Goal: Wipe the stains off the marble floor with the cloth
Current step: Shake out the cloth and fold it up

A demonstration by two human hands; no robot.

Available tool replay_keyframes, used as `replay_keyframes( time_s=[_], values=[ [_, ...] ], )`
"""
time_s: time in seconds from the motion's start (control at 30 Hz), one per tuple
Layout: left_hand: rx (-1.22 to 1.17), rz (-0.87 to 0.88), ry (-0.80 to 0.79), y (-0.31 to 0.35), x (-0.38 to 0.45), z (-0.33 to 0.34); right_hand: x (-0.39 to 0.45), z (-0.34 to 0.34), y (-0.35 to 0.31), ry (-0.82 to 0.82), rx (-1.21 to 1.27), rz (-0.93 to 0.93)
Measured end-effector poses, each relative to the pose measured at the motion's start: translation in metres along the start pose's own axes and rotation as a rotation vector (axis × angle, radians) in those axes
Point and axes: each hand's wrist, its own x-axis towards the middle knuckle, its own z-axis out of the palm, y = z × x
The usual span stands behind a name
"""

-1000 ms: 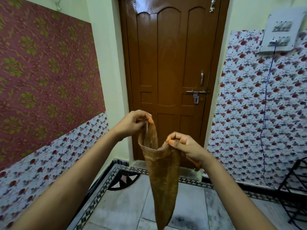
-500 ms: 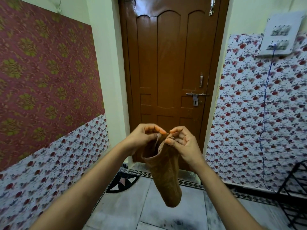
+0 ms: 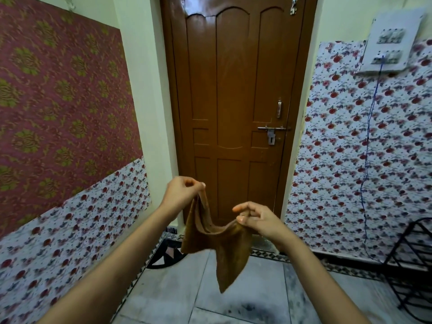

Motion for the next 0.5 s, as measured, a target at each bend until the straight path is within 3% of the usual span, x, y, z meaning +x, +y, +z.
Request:
replay_keyframes(
  time_s=[0.07,0.17,0.3,0.4,0.5],
  values=[
    [0.040,0.085,-0.071,0.006,-0.005,0.005,0.003,0.008,0.000,0.080,0.146,-0.061],
    [-0.020,0.126,-0.325,0.016,-0.005,0.004,0.013,0.012,-0.004,0.073,0.274,-0.095],
    [-0.078,0.155,-0.512,0.024,-0.004,0.001,0.022,0.013,-0.008,0.024,0.189,-0.080],
    [-0.067,0.172,-0.437,0.019,-0.008,0.008,0.025,0.016,-0.005,0.159,0.307,-0.036],
    [0.008,0.213,-0.164,0.012,-0.014,0.012,0.025,0.020,0.000,0.304,0.473,0.064]
  ],
)
